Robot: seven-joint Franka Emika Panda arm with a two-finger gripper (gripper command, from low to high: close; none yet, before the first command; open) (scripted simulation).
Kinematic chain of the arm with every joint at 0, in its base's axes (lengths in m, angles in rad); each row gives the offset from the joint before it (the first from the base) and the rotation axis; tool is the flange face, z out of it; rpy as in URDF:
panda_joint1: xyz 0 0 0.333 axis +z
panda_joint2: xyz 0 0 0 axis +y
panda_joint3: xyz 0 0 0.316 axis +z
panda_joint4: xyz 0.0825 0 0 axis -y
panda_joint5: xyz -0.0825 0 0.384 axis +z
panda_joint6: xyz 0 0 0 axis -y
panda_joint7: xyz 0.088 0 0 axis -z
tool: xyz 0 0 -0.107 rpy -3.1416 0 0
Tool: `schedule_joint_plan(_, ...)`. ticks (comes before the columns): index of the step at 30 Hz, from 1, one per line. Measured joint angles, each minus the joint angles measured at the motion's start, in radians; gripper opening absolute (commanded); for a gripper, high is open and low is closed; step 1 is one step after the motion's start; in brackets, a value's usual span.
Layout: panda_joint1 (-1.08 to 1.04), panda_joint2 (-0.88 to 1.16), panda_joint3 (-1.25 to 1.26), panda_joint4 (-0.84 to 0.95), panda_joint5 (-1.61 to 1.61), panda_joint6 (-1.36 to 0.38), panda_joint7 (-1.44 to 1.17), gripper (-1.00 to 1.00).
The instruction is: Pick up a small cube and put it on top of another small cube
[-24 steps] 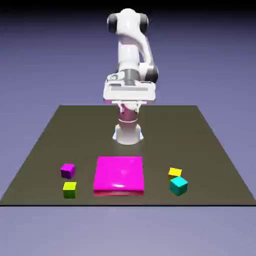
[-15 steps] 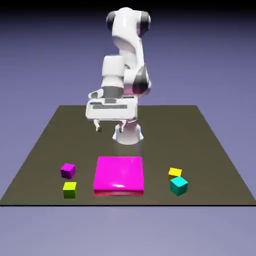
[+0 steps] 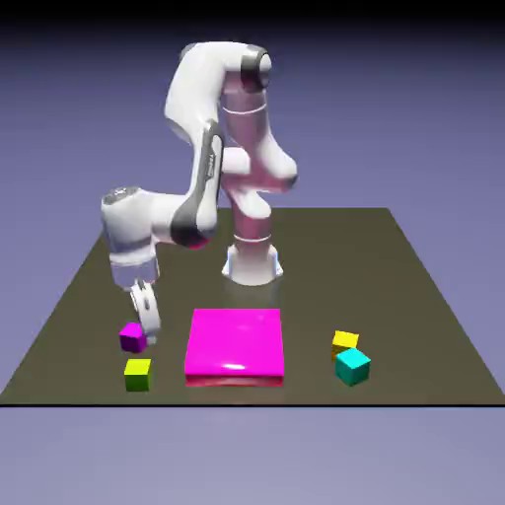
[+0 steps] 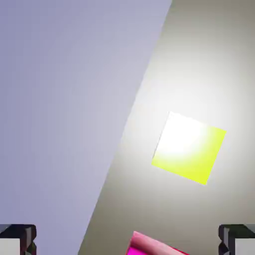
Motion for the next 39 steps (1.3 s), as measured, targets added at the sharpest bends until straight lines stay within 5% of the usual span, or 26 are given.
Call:
schedule_joint_plan(5, -0.063, 0.113, 0.002, 0.079, 0.033, -0.071, 0.09, 0.0)
schedule_joint_plan(8, -0.061, 0.222, 0.021, 0.086, 0.056, 0.031, 0.07, 0.0)
schedule_joint_plan(9, -0.061, 0.256, 0.027, 0.088, 0.064, 0.064, 0.063, -1.0)
schedule_joint_plan(15, -0.061, 0.113, 0.004, 0.079, 0.033, -0.071, 0.088, -1.0)
schedule_joint_plan(30, 0.348, 0.036, 0.548, 0.056, -0.414, -0.27, -0.288, -1.0)
schedule_joint_plan(35, 0.403, 0.138, 0.514, 0.018, -0.503, -0.147, -0.256, -1.0)
schedule_joint_plan(36, 0.409, 0.153, 0.506, 0.012, -0.514, -0.128, -0.25, 1.0)
schedule_joint_plan(39, 0.396, 0.119, 0.524, 0.024, -0.493, -0.172, -0.263, 1.0)
